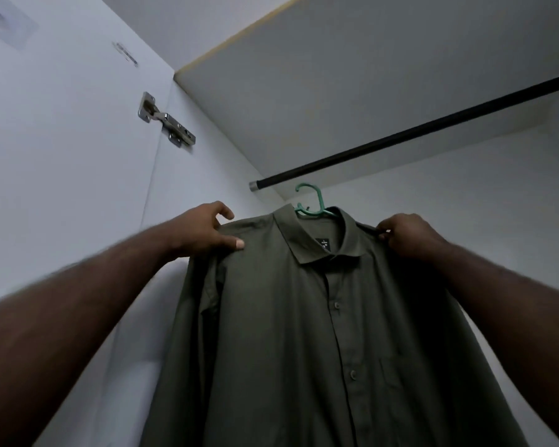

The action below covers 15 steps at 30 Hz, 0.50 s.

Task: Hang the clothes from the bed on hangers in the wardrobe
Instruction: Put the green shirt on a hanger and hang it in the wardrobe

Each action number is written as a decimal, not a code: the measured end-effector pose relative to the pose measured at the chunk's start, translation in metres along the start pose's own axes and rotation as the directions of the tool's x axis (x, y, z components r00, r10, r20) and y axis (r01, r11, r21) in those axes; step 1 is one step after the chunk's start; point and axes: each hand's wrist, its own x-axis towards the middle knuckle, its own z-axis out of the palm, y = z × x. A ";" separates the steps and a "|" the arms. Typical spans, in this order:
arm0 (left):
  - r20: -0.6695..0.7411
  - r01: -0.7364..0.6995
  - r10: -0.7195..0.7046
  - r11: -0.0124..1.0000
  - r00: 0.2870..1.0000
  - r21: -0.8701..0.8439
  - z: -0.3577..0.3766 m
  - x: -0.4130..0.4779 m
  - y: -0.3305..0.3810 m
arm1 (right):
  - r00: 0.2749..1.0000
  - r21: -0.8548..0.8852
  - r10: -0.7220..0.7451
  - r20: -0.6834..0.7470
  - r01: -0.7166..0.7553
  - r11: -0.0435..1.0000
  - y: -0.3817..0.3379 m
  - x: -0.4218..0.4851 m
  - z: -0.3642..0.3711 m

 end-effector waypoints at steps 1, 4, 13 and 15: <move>0.021 -0.003 0.002 0.999 1.000 0.054 0.001 0.004 0.001 | 1.000 0.030 -0.007 0.000 0.007 1.000 0.004 0.010 0.010; -0.018 -0.044 0.053 0.941 0.998 0.334 0.007 0.015 -0.001 | 1.000 0.091 -0.025 0.000 0.025 0.996 0.010 0.033 0.043; -0.045 -0.057 0.119 0.727 0.992 0.684 0.016 0.081 -0.023 | 0.999 0.257 -0.038 -0.030 0.044 0.965 0.004 0.098 0.130; -0.056 -0.054 0.129 0.715 0.990 0.697 0.014 0.104 -0.027 | 1.000 0.287 -0.029 -0.010 0.031 0.958 -0.001 0.116 0.148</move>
